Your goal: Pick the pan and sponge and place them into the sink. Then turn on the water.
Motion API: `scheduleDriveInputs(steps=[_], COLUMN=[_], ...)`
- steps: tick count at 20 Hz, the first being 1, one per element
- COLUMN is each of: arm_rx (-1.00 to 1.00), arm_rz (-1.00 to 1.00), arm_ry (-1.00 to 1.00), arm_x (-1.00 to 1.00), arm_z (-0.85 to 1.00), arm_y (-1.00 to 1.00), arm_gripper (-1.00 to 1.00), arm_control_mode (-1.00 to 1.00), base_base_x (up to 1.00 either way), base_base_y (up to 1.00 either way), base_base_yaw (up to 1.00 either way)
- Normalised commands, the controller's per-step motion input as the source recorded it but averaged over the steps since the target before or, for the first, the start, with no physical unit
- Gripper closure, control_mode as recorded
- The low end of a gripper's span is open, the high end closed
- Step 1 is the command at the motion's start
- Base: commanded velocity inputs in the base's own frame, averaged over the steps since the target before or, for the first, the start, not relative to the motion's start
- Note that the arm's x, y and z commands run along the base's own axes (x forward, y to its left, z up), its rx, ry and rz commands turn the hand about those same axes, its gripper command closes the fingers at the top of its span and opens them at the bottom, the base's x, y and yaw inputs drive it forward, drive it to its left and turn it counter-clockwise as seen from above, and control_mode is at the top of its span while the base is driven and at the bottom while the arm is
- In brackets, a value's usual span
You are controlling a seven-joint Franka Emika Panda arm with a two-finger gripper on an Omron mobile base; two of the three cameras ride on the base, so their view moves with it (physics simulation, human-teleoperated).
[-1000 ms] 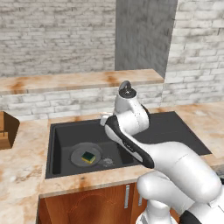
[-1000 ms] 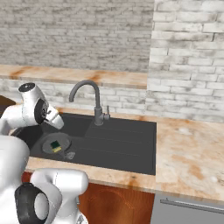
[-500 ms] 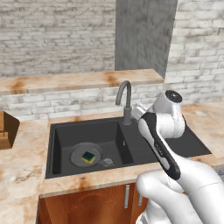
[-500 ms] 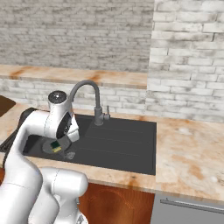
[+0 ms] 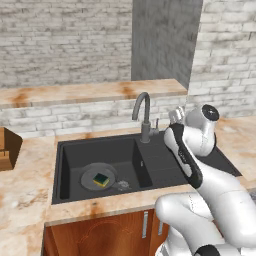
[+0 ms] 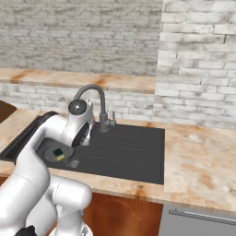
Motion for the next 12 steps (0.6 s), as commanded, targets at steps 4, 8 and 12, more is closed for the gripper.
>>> scheduleDriveInputs(steps=[4,8,12], arm_rx=[0.48,0.49,0.31], arm_rz=[-0.25,-0.05,0.0], arm_ry=[0.0,0.0,-0.02], arm_x=[0.42,0.07,-0.06], arm_z=[0.14,0.0,-0.06], arm_y=[-0.37,-0.36,-0.19], arm_gripper=[-1.0,-1.0,-1.0], arm_control_mode=[-1.0,-1.0,-1.0], base_base_x=[0.0,0.0,0.0], base_base_y=[0.0,0.0,0.0], base_base_yaw=[0.0,0.0,0.0])
